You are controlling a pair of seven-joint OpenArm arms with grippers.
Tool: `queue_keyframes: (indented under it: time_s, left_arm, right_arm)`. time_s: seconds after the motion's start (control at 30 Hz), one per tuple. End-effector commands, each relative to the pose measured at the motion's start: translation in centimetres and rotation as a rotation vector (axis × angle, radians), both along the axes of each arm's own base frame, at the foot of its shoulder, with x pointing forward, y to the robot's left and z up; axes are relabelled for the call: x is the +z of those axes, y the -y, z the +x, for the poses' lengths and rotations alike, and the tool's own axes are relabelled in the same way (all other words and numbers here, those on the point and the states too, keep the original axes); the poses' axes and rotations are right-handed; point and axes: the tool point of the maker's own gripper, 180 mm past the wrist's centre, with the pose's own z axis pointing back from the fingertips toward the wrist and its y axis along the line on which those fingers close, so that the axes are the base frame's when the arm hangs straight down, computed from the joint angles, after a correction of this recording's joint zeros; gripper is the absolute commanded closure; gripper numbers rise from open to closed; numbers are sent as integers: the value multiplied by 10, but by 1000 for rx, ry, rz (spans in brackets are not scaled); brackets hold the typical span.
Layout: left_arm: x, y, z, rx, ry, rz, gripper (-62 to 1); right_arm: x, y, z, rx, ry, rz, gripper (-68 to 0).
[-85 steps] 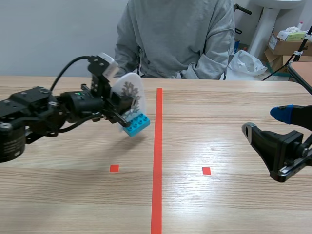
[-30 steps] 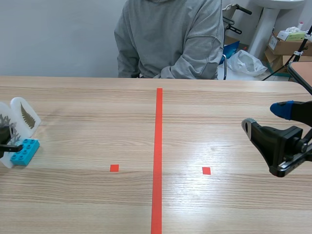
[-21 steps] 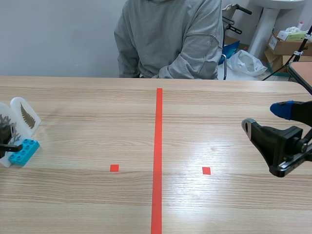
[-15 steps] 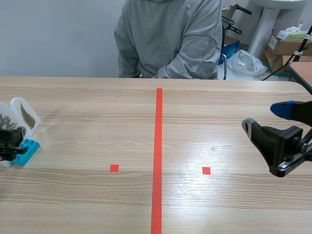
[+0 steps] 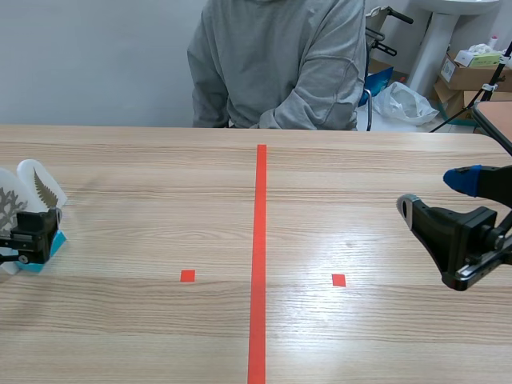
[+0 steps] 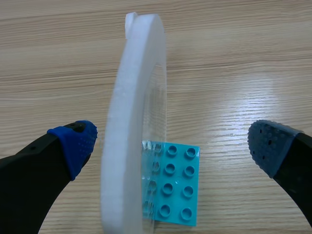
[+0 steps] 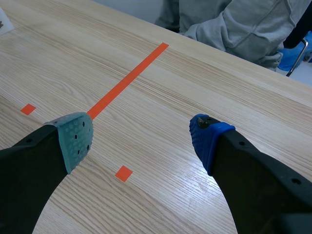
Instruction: Do the leaf sorting experiment
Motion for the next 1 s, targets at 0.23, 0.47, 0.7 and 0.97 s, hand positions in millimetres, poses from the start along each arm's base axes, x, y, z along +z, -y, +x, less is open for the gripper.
queue_keyframes:
  time_s: [0.23,0.47,0.7,0.97]
  left_arm:
    - [57,4,-2,-66,122,23,-623]
    - [86,45,-25,-182,157,36,-623]
    - [99,93,-58,-306,154,14,-623]
    - [113,129,-91,-421,145,-76,-623]
  right_arm:
    - [9,0,4,-3,31,15,-411]
    - [9,0,4,-3,31,15,-411]
    - [10,-2,0,20,31,22,-411]
    - [4,16,-13,21,-8,-18,-411]
